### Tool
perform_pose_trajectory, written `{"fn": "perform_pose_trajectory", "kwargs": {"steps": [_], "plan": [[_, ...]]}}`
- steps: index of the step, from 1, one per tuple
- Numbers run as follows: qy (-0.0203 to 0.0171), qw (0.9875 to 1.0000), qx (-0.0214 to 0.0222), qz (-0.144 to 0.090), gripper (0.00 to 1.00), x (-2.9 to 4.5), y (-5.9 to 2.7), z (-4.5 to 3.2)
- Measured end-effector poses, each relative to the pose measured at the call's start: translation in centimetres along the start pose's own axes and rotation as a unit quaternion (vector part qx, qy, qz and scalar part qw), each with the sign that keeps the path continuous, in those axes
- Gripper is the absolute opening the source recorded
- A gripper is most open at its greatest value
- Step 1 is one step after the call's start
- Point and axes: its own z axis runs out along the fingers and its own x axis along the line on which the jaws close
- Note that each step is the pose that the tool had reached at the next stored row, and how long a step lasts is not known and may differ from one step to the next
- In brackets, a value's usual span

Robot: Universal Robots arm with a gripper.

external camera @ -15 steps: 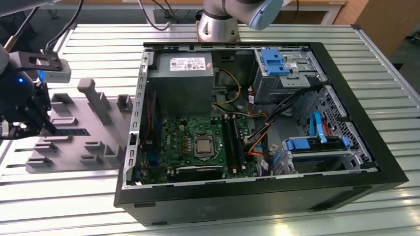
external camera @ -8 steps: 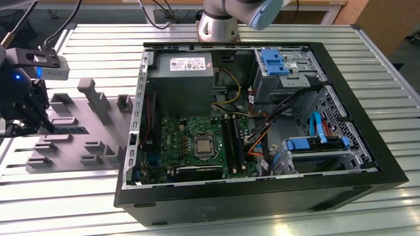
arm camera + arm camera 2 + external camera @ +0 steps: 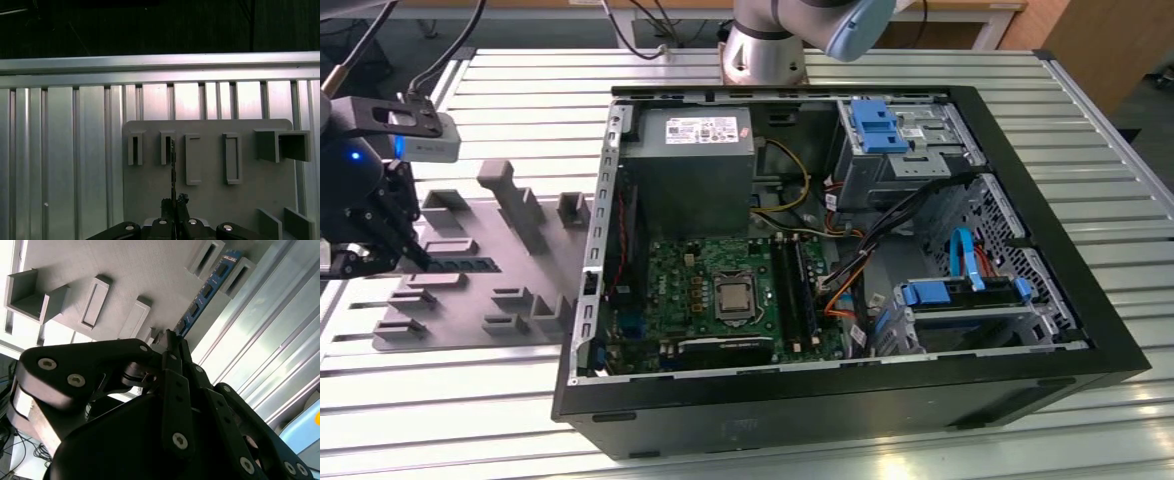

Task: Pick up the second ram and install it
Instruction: 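Pick up the second ram and move it above second insertion slot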

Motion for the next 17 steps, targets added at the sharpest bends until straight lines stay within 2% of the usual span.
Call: {"fn": "perform_pose_trajectory", "kwargs": {"steps": [6, 17], "plan": [[0.0, 1.0, 0.0, 0.0, 0.14, -0.01, 0.01, -0.24], [0.0, 1.0, 0.0, 0.0, 0.14, -0.04, 0.05, -1.72]]}}
